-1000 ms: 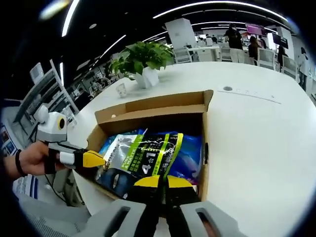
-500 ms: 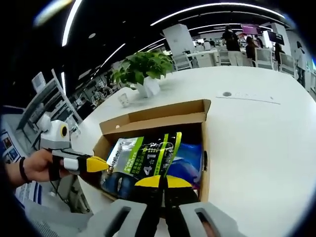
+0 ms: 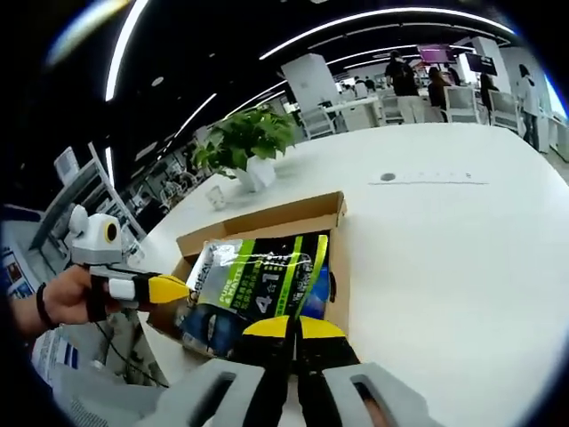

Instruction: Operate the shoe box by opening the lid, removing the specified soft item, and placing it in the target area until the item is outside and the box remains undamaged.

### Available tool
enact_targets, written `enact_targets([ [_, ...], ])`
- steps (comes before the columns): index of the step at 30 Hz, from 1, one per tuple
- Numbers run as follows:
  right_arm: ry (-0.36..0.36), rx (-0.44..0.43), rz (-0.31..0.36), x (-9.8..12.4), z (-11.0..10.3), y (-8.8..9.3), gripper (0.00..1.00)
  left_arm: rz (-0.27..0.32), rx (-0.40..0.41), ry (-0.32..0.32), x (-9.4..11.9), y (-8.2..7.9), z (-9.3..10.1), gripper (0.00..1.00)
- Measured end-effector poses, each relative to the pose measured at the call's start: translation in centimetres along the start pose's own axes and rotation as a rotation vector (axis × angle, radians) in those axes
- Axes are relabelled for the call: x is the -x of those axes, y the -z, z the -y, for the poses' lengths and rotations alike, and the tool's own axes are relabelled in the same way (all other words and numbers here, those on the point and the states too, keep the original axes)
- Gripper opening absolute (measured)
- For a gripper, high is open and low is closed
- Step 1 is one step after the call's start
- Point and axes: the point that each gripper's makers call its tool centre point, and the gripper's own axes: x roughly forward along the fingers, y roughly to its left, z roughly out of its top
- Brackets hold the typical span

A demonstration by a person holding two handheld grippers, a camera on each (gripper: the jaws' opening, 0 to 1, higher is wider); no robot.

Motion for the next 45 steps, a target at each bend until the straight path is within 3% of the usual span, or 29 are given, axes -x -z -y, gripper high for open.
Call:
enact_targets([
  [11,0.066,-0.065,0.060,4.4,3.4,0.3,0.00,-0.042,-0.121,0.063,-2.6,-0.8,4.9,0.00],
  [24,0.140,-0.121,0.113,9.4,7.8,1.0,0.00,-0.109,-0.228,0.139,-5.9,0.4,10.4,0.00],
  [33,0.177,-0.146,0.137,12.0,10.3,1.3,0.00,-0.136,-0.283,0.175,-7.9,0.5,13.6,0.00],
  [45,0.210,-0.173,0.154,14.0,13.3,1.1,0.00,-0.150,-0.328,0.195,-10.7,-0.4,15.8,0.00],
])
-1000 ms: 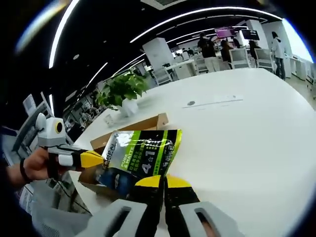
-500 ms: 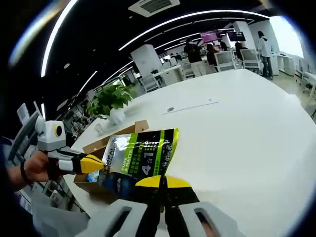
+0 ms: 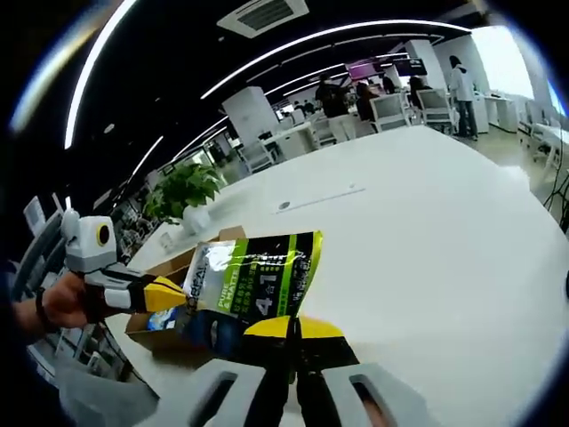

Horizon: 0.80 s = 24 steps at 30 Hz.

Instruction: Operate the shoe box by opening the lid, removing the specified soft item, and placing it in the target area until the item is outside and the box remains undamaged.

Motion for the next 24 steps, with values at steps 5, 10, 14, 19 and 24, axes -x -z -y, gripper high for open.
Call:
enact_targets([
  [5,0.009,-0.001,0.004,-0.1,1.1,-0.8,0.00,-0.020,-0.051,-0.005,-1.2,-0.5,0.3,0.00],
  [10,0.014,0.001,-0.002,-0.5,2.0,-1.3,0.00,-0.041,-0.068,-0.009,-2.4,-0.8,0.1,0.00],
  [14,0.017,0.006,-0.012,-1.1,2.7,-1.6,0.00,-0.053,-0.079,-0.018,-3.3,-1.2,-0.2,0.00],
  [19,0.017,0.014,-0.033,-1.9,3.5,-1.8,0.00,-0.074,-0.102,-0.031,-4.3,-1.2,-0.8,0.00],
  [24,0.021,0.024,-0.048,-2.5,4.2,-2.0,0.00,-0.093,-0.127,-0.039,-5.2,-1.3,-1.0,0.01],
])
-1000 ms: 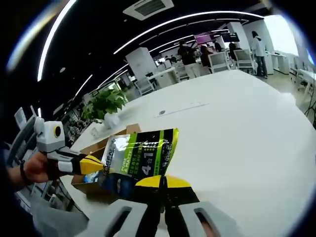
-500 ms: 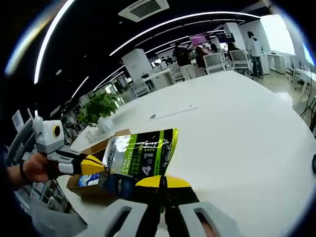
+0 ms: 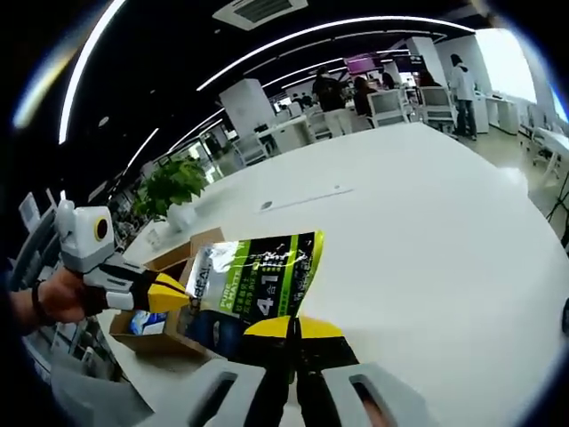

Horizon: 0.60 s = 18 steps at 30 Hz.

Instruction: Operate the shoe box by opening the lid, removing the specified soft item, and placing it in the target area until the item is outside and the box remains undamaged.

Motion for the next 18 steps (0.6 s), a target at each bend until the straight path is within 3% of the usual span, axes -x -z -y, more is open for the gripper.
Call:
enact_targets([
  [18,0.017,-0.014,-0.056,-1.4,1.9,1.4,0.00,-0.073,-0.048,-0.002,-3.2,0.6,-0.5,0.01],
])
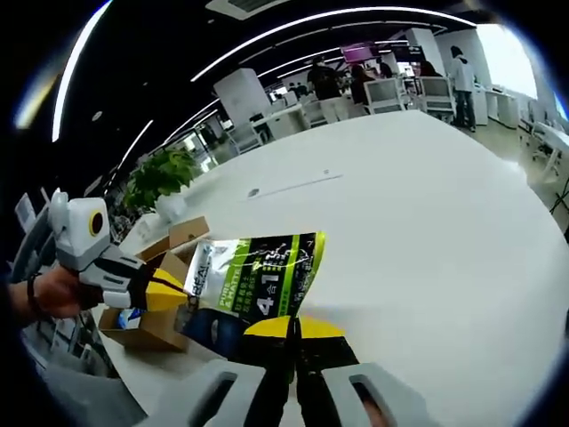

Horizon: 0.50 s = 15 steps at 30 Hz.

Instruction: Operate the shoe box by opening the lid, removing the specified soft item, and placing it in the target area until the item is outside and the box remains undamaged.

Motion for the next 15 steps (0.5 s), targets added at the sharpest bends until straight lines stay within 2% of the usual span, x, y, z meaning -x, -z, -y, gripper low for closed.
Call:
enact_targets([
  [10,0.006,-0.011,-0.032,-1.1,0.7,0.6,0.00,-0.059,-0.047,-0.006,-1.5,0.7,-0.4,0.01],
  [15,0.009,0.005,-0.058,-1.7,1.0,1.0,0.00,-0.110,-0.111,-0.016,-2.2,1.5,-0.3,0.01],
])
